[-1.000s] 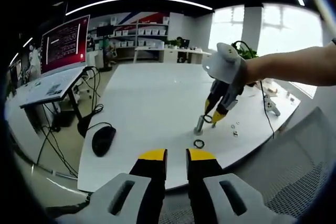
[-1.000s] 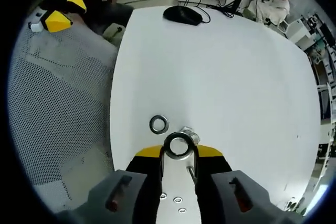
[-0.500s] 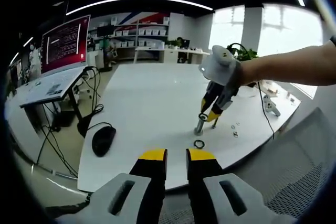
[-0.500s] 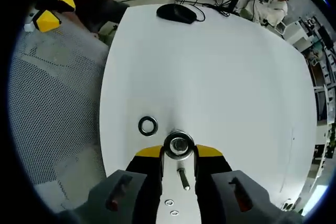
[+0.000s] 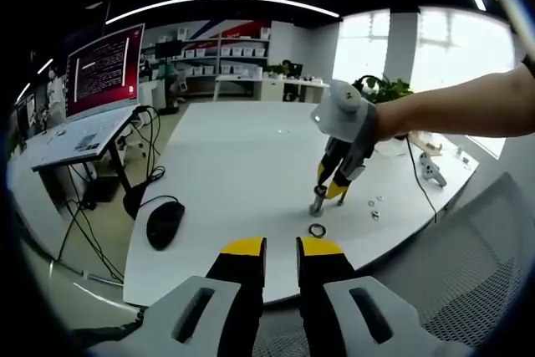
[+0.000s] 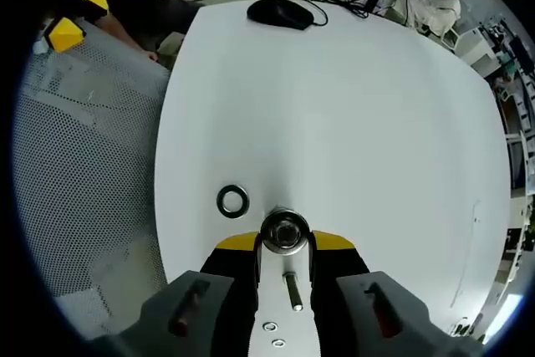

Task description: Place the washer onto the threaded stud by aligning its center hole with the stud, sliding it down to the base, and recovering from edge contact or off-axis alignment until the washer reaches the visible bottom stop.

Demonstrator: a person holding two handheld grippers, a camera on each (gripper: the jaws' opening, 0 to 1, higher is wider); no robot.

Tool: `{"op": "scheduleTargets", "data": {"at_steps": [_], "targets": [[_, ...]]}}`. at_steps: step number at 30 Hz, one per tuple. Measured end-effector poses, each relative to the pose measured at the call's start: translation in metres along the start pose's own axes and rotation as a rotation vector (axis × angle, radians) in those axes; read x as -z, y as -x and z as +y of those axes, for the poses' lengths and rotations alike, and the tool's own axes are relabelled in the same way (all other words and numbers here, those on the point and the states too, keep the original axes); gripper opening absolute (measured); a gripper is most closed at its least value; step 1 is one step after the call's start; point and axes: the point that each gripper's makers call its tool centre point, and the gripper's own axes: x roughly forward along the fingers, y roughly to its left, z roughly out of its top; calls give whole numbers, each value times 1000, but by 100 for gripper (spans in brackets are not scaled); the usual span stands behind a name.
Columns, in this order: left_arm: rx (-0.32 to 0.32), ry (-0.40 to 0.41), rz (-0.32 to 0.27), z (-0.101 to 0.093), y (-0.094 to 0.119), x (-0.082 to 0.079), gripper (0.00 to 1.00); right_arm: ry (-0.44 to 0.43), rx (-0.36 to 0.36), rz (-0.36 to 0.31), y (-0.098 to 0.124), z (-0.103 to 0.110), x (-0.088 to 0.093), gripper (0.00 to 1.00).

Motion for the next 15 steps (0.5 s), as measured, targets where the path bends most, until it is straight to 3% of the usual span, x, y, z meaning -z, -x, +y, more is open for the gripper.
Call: {"op": "scheduleTargets", "data": {"at_steps": [15], "targets": [[-1, 3, -3, 1, 0, 0, 12, -7, -30, 31, -25, -1, 4, 23]]}}
